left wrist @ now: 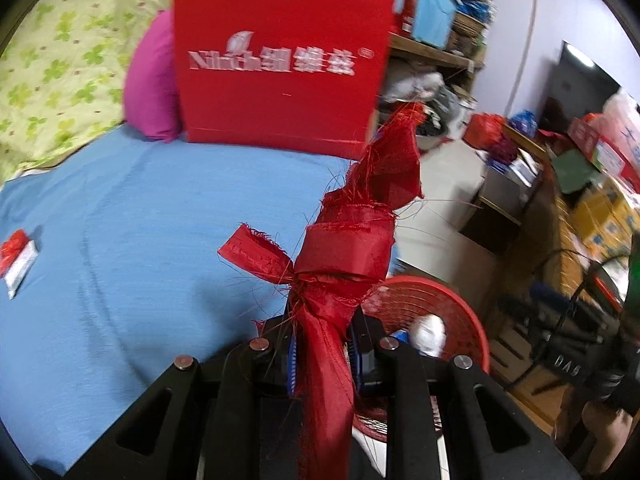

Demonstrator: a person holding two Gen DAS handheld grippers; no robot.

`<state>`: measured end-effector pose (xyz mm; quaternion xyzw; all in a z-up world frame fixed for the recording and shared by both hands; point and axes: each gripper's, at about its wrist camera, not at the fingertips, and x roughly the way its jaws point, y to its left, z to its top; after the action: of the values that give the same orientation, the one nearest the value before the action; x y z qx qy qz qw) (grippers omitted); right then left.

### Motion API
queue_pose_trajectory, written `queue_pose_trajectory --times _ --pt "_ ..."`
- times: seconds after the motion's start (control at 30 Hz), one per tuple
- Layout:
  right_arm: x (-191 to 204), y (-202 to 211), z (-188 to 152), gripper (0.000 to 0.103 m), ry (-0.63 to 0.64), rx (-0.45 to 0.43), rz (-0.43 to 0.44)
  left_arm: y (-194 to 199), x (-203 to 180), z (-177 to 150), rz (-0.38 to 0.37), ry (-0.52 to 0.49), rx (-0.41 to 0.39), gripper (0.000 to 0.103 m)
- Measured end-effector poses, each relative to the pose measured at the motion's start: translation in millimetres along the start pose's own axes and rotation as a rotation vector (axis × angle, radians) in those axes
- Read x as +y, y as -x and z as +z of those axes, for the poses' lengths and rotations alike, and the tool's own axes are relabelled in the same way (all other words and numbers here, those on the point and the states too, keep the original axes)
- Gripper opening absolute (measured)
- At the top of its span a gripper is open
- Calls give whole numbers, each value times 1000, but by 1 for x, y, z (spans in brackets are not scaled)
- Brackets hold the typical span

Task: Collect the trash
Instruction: 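Carry the red ribbon bag and black bag over the red wastebasket, then open both grippers to drop the bags into the wastebasket, then move both tools back toward the red bag and white box on the blanket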

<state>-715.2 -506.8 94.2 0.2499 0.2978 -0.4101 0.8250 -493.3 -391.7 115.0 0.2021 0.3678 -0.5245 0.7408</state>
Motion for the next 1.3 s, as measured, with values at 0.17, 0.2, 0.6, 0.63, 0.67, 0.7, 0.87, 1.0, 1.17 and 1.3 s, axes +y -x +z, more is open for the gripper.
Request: queue_pose_trajectory --times 0.17,0.2,0.6,0.63,0.67,0.7,0.87,1.0,1.17,1.3 --pt "-4 20 12 74 -25 -80 3 -11 -31 0 -78 -66 40 26" --pt "-7 23 14 74 -31 -95 1 -13 -38 0 -90 -84 51 26" --pt "-23 61 31 74 -84 -243 -25 2 -27 18 -80 -67 -6 80" --pt "-21 61 32 74 -84 -245 -19 7 -17 20 -67 -53 -23 80" --pt "-21 61 32 74 -84 -246 -15 12 -8 21 -53 -41 -36 80" --pt "-18 60 33 74 -84 -245 -6 18 4 21 -32 -26 -53 81" --pt "6 56 37 75 -45 -243 47 35 66 15 91 50 -93 83" --pt "39 48 43 75 15 -229 93 46 125 -4 180 134 -96 83" --pt "94 37 50 75 109 -207 158 55 204 -36 259 280 -94 83" --pt "148 29 53 75 188 -186 231 55 262 -64 324 412 -79 83"
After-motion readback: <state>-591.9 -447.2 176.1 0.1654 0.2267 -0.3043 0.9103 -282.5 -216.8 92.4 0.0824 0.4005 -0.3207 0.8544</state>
